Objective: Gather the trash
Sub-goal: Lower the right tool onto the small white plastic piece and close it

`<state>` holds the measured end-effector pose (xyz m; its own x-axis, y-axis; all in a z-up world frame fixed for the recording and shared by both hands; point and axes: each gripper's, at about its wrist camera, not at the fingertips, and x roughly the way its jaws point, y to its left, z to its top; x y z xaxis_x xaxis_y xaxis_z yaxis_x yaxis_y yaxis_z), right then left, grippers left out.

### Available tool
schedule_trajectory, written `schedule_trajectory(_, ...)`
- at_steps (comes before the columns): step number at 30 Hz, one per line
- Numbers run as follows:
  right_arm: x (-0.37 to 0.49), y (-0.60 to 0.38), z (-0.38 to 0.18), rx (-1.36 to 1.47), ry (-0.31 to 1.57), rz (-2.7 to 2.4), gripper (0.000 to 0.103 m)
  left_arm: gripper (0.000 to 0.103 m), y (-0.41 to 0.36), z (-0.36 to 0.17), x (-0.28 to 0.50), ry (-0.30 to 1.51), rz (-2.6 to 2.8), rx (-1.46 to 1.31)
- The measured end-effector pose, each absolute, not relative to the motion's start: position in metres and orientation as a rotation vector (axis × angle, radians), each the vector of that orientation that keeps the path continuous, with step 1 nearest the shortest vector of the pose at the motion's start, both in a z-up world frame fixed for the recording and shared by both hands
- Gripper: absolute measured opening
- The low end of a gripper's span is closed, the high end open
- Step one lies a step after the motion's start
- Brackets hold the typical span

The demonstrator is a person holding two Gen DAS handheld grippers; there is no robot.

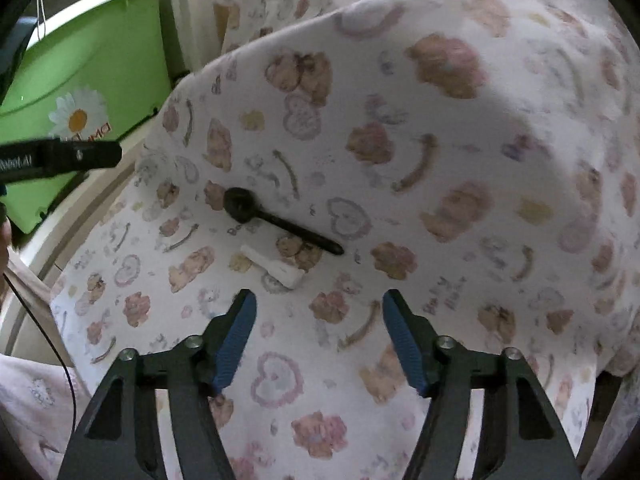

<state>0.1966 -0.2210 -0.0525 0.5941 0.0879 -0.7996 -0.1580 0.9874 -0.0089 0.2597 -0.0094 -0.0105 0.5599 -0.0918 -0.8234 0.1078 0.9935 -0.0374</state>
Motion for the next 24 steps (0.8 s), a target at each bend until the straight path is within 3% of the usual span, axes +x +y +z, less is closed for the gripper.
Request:
schedule_trajectory(3, 0.209, -0.213, -0.06, -0.125, 0.941, 0.173, 0.063, 0.092, -0.011, -0.016, 0.266, 0.978, -0.103, 0.028)
schedule_trajectory(5, 0.217, -0.209, -0.066, -0.145, 0.954, 0.197, 0.051, 0.092, -0.011, -0.019, 0.269, 0.981, -0.1, 0.024)
schedule_trajectory(15, 0.234, -0.192, -0.082, -0.141, 0.994, 0.23, 0.038, 0.092, -0.018, -0.01, 0.27, 0.952, -0.097, -0.005)
schedule_trajectory(18, 0.234, -0.188, -0.083, -0.156, 0.988, 0.231, 0.027, 0.092, -0.023, -0.014, 0.27, 0.952, -0.104, 0.016)
schedule_trajectory(24, 0.228, -0.193, -0.078, -0.127, 0.965, 0.208, 0.026, 0.092, -0.04, -0.03, 0.272, 0.979, -0.115, 0.071)
